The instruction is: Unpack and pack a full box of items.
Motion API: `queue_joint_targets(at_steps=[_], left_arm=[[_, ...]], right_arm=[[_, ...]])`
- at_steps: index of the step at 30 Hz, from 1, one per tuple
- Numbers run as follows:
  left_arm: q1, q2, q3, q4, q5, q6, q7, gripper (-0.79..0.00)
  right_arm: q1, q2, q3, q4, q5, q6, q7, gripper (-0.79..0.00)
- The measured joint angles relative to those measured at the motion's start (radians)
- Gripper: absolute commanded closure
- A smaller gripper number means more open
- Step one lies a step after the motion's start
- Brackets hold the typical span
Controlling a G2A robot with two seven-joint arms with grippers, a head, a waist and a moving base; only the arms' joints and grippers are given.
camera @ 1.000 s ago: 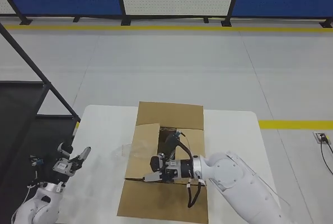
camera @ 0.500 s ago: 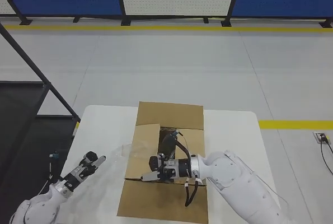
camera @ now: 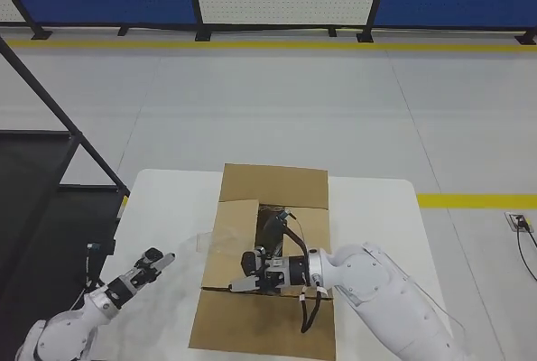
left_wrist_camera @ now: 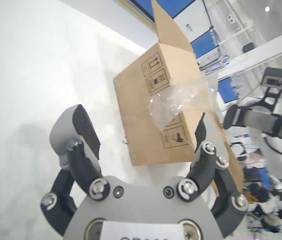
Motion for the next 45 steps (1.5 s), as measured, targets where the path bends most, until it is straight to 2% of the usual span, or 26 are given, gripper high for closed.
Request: queue_joint_targets(at_steps=[3,6,9,12,18,23,24,27,36,45], left_arm=[[-0.020,0.005,-0.002,0.017,-0.190,0.066,-0.124,-0.579],[-0.044,0.012,-0.004,0.045,-0.309,0.126,-0.227,-0.385],[-0.069,0.017,0.007,0.079,-0.353,0.170,-0.309,-0.385],[-0.093,0.022,0.017,0.118,-0.370,0.194,-0.363,-0.351],[-0.127,0.025,0.051,0.169,-0.370,0.198,-0.383,-0.314],[-0.150,0.025,0.083,0.195,-0.362,0.182,-0.375,-0.252],[-0.153,0.025,0.088,0.199,-0.361,0.178,-0.371,-0.209],[-0.163,0.025,0.101,0.206,-0.364,0.166,-0.364,0.000],[-0.158,0.035,0.089,0.182,-0.408,0.135,-0.370,0.000],[-0.077,0.055,-0.005,0.029,-0.525,0.140,-0.389,0.000]], right_arm=[[0.002,-0.001,0.000,0.006,0.002,-0.002,0.002,-0.785],[0.002,-0.002,0.000,0.009,0.002,-0.005,0.004,-0.785],[0.000,-0.002,0.003,0.010,0.002,-0.009,0.005,-0.785],[-0.002,-0.001,0.006,0.010,0.002,-0.011,0.005,-0.785],[-0.004,-0.001,0.010,0.008,0.001,-0.013,0.008,-0.785],[-0.004,-0.001,0.011,0.010,0.004,-0.013,0.014,-0.785],[-0.004,-0.001,0.012,0.010,0.003,-0.014,0.014,-0.785],[-0.005,-0.001,0.013,0.010,0.001,-0.013,0.014,-0.785],[-0.006,-0.002,0.011,0.011,0.001,-0.011,0.018,-0.785],[0.019,-0.012,-0.014,0.042,0.005,0.007,0.044,-0.785]])
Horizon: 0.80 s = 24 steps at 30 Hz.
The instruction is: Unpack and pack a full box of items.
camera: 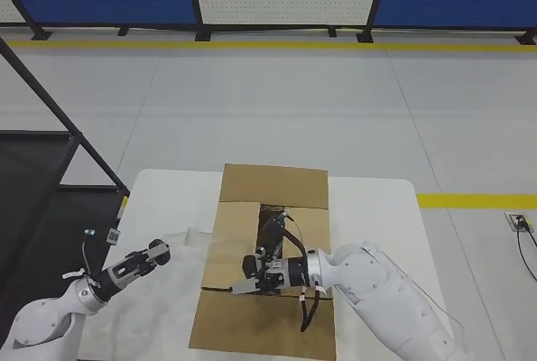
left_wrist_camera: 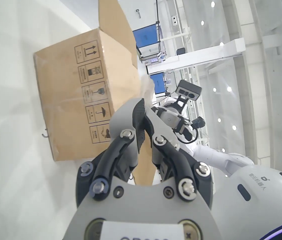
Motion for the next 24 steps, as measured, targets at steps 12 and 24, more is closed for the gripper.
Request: queue_joint_targets(at_steps=[12,24], left_arm=[[0.082,0.019,-0.106,-0.126,-0.037,-0.016,0.067,0.000],[0.135,0.034,-0.254,-0.126,-0.125,-0.087,0.146,0.000]], right_arm=[[0.019,-0.012,-0.019,0.023,0.008,-0.018,0.001,-0.785],[0.069,-0.050,-0.075,0.155,-0.043,0.029,-0.115,-0.785]])
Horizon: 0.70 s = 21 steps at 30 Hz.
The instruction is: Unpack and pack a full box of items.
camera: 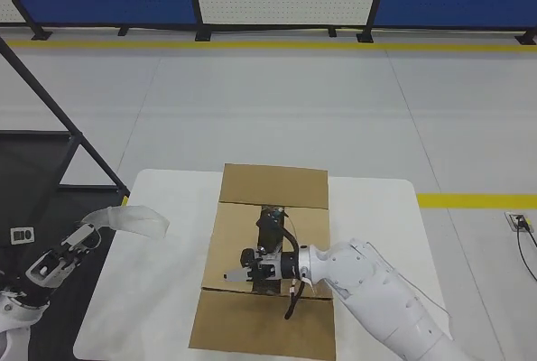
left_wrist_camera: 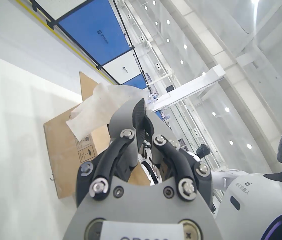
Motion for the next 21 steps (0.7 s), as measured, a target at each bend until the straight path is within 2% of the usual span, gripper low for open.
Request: queue_joint_targets(at_steps=[13,21], left_arm=[[-0.027,0.003,0.064,0.039,0.028,-0.002,0.005,0.000],[-0.040,0.006,0.082,0.050,0.028,-0.003,0.003,0.000]], right_arm=[[0.040,-0.023,-0.011,0.087,0.010,-0.014,0.018,-0.785],[-0.014,0.015,0.074,-0.026,0.016,-0.098,0.080,-0.785]])
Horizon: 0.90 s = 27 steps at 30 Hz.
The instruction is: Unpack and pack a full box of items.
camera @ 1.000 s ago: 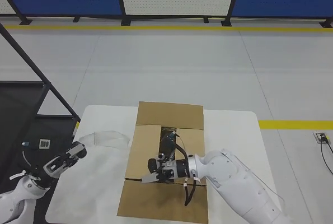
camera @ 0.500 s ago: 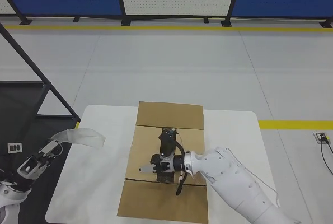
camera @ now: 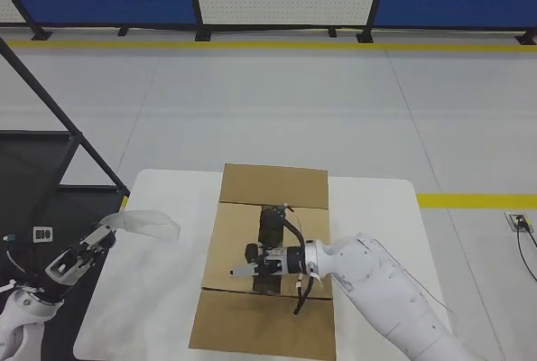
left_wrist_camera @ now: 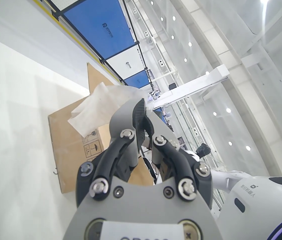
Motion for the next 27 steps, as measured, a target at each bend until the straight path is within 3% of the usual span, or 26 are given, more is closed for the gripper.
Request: queue_joint_targets(at_steps=[8,16,22,27], left_arm=[[-0.016,0.004,0.013,0.006,-0.002,0.003,-0.003,0.000],[-0.055,0.010,0.028,0.026,0.002,0.014,-0.003,0.000],[-0.089,0.014,0.048,0.034,0.023,0.030,-0.005,0.000],[-0.115,0.017,0.065,0.038,0.029,0.031,-0.023,0.000]], right_arm=[[-0.161,0.084,0.160,-0.262,0.020,-0.146,0.195,-0.785],[-0.500,0.227,0.424,-0.581,-0.113,-0.222,0.117,-0.785],[-0.788,0.307,0.658,-0.607,-0.120,-0.340,-0.002,-0.785],[-0.891,0.338,0.745,-0.547,-0.097,-0.323,0.015,-0.785]])
